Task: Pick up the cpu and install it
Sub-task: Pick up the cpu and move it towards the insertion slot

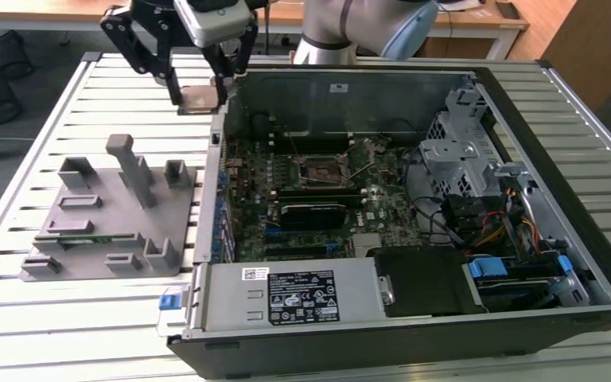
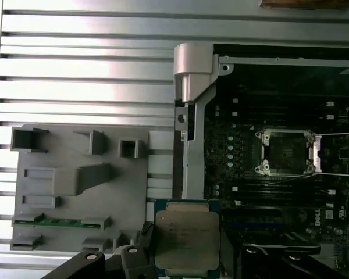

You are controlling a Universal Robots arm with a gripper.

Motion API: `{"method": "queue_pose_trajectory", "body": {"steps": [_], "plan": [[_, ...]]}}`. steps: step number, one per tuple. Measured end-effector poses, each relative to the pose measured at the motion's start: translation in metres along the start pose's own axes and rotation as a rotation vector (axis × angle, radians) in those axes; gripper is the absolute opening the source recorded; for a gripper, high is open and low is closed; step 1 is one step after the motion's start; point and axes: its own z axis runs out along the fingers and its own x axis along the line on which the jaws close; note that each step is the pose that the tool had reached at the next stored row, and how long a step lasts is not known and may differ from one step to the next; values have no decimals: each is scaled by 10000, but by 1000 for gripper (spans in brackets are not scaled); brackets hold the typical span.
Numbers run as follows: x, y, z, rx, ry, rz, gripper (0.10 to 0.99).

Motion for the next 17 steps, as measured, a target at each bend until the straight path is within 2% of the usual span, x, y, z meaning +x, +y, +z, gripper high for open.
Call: {"method": "queue_pose_trajectory", "body": {"steps": [5,17], "plan": [[-216,15,6,0,0,-1,533],[-641,166,67,1,1,0,533]]}}
